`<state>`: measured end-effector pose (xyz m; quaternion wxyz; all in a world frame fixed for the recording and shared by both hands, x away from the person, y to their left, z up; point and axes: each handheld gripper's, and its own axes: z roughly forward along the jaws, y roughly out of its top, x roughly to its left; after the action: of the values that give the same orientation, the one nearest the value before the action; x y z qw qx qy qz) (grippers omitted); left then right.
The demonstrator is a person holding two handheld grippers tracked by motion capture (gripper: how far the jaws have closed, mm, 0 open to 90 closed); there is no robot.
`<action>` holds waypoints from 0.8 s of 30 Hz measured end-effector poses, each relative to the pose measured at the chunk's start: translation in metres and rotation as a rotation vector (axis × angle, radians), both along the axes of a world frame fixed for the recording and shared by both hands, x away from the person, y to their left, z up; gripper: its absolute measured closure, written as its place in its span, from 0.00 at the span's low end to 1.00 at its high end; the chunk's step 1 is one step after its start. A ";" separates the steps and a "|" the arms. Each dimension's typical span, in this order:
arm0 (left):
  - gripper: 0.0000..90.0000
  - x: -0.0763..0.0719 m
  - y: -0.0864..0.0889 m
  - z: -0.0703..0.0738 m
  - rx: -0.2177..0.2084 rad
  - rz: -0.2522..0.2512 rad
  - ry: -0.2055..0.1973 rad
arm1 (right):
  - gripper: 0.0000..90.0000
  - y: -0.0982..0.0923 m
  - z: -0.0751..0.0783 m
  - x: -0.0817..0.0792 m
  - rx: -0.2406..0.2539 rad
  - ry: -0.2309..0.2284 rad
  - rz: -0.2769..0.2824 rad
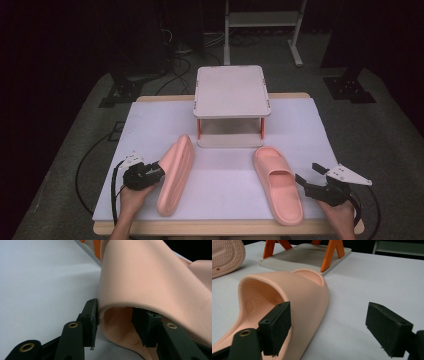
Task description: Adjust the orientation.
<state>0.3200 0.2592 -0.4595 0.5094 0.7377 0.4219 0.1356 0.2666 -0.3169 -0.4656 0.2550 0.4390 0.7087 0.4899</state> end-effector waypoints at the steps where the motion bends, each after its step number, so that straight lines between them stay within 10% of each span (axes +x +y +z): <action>1: 0.62 0.000 0.000 0.001 0.002 -0.001 -0.001 | 0.22 0.000 0.000 0.000 0.000 0.001 0.000; 24: 0.62 -0.008 -0.011 0.011 -0.013 -0.014 -0.042 | 0.22 0.001 0.000 0.000 0.000 0.000 0.000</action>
<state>0.3121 0.2483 -0.4490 0.5238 0.7343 0.4068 0.1448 0.2669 -0.3163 -0.4656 0.2549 0.4389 0.7088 0.4899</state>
